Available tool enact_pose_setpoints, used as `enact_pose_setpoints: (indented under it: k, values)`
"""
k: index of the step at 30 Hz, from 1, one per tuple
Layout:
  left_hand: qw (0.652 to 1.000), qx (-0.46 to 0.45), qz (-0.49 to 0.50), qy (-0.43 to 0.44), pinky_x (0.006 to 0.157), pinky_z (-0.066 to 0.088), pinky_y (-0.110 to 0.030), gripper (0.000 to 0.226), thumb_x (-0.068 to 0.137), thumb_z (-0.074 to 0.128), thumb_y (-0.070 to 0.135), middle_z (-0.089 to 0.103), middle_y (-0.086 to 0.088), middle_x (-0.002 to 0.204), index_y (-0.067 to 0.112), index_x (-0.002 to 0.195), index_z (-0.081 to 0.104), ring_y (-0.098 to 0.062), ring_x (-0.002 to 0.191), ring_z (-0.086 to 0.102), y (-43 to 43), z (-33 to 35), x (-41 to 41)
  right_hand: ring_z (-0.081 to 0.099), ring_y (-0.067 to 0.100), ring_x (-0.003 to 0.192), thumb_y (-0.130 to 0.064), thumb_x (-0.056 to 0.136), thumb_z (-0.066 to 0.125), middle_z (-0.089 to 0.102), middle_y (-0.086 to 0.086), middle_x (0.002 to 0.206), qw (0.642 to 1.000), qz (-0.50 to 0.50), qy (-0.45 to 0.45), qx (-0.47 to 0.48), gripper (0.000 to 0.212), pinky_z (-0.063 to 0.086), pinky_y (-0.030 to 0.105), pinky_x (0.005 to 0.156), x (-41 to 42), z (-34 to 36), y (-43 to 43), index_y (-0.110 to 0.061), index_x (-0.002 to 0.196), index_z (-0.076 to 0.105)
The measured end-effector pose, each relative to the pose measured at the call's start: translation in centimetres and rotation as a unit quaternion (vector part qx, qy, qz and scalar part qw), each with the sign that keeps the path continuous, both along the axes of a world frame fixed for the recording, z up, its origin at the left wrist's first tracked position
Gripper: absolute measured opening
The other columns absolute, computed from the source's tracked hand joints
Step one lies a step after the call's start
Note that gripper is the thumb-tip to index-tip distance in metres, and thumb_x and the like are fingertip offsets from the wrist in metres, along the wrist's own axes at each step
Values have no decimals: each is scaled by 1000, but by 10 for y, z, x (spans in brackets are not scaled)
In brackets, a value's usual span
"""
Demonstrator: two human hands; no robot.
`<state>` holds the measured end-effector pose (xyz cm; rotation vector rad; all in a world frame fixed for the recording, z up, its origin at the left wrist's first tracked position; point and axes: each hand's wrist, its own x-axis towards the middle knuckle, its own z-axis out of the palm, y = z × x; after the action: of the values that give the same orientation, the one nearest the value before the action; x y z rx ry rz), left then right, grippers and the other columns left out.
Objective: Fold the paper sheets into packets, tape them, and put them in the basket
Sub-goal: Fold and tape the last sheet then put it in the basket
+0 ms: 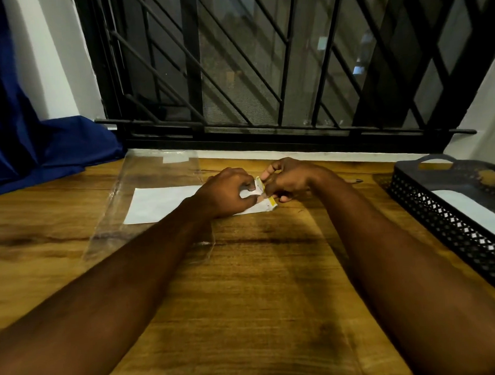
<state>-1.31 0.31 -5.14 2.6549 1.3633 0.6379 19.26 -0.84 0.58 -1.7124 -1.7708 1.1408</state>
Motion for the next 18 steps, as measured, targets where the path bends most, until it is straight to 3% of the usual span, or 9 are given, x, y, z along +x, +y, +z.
enact_pose_setpoints:
  k: [4, 8, 12, 15, 18]
  values:
    - [1000, 6, 3, -4, 101, 46, -45, 50, 87, 63, 65, 62, 6, 126, 26, 118, 68, -16, 121, 50, 0, -2, -1, 62, 16, 50, 6, 78, 83, 71, 13, 85, 997, -2, -35, 66, 44, 54, 28, 49, -9, -4, -2, -7, 114, 63]
    - [999, -26, 17, -28, 103, 45, -51, 63, 77, 56, 79, 61, 11, 121, 30, 115, 66, -14, 119, 49, 1, -5, -2, 72, 23, 76, -2, 70, 89, 73, 8, 97, 984, -2, -113, 139, 50, 59, 32, 57, -24, -3, -5, -17, 111, 63]
    - [998, -61, 16, -32, 109, 39, -54, 76, 82, 60, 78, 55, 6, 141, 36, 144, 48, -19, 131, 43, -2, -3, -3, 74, 25, 91, -8, 69, 87, 73, 6, 102, 978, 27, -149, 143, 59, 64, 44, 78, -25, 1, -5, -25, 117, 58]
    - [998, -68, 9, -8, 111, 35, -57, 83, 77, 48, 85, 48, 5, 145, 42, 147, 46, -20, 135, 37, -2, -4, -4, 72, 21, 79, -10, 80, 83, 77, 8, 96, 991, 40, -91, 92, 61, 61, 41, 72, -22, 0, -3, -23, 129, 49]
    - [998, -64, 4, 6, 108, 36, -56, 80, 74, 40, 85, 49, 7, 137, 44, 140, 54, -18, 129, 39, 0, -5, -5, 69, 21, 70, 0, 96, 68, 78, 16, 93, 998, 6, 61, 15, 50, 56, 36, 66, -19, -2, -2, -15, 134, 41]
